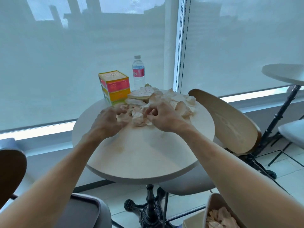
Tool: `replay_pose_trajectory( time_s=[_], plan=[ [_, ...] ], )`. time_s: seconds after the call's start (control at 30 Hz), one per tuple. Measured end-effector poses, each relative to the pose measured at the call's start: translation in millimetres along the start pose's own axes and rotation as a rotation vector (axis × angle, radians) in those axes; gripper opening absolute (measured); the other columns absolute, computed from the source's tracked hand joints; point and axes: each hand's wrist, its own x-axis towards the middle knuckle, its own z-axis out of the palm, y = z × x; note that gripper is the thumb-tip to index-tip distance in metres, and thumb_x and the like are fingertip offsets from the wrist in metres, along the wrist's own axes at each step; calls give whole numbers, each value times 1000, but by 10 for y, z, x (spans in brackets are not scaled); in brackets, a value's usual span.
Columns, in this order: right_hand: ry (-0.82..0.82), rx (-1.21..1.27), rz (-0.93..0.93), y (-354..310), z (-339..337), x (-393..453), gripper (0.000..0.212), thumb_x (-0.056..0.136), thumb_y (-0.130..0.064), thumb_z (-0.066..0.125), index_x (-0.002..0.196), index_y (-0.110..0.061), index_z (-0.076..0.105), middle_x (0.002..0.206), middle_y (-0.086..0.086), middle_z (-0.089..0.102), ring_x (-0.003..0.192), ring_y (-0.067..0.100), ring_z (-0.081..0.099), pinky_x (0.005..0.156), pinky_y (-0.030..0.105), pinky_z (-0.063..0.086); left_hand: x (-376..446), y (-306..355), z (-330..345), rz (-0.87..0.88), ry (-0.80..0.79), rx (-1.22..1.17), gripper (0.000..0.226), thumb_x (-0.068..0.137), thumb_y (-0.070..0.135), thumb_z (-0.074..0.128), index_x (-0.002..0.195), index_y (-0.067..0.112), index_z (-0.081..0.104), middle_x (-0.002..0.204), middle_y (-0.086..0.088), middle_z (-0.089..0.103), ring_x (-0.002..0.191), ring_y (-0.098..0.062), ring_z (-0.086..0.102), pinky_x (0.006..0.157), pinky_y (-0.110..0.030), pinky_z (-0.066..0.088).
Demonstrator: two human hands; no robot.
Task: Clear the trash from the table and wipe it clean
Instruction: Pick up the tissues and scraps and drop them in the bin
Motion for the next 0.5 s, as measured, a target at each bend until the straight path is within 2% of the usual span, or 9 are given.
replay_pose_trajectory(
  time_s=[0.1, 0.23, 0.33, 0.5],
  plan=[
    [-40, -76, -33, -86, 112, 63, 24, 91, -14, 57, 114, -14, 65, 80, -8, 56, 78, 7, 54, 71, 16, 41, 22, -78, -20, 15, 32, -55, 33, 81, 29, 77, 113, 20, 72, 103, -4, 69, 85, -19, 62, 84, -33, 50],
    [-62, -270, -58, -155, 277, 129, 44, 89, -30, 60, 132, -22, 57, 98, 1, 58, 98, 20, 57, 82, 28, 44, -38, -98, -88, 49, 107, -143, 22, 84, 30, 74, 103, 19, 75, 88, 3, 71, 73, -8, 62, 72, -25, 46],
    [-52, -413, -43, -180, 397, 154, 38, 92, -33, 52, 128, -22, 57, 117, 8, 64, 112, 28, 56, 92, 39, 49, -122, -110, -149, 55, 150, -209, 21, 84, 32, 73, 102, 21, 75, 82, 7, 69, 71, -3, 61, 66, -23, 45],
    [-29, -450, -42, -243, 473, 145, 24, 93, -24, 54, 112, -12, 63, 111, 12, 65, 110, 30, 57, 86, 36, 48, -241, -139, -227, 42, 161, -277, 18, 86, 34, 73, 102, 26, 75, 85, 10, 69, 71, -2, 61, 56, -8, 37]
  ],
)
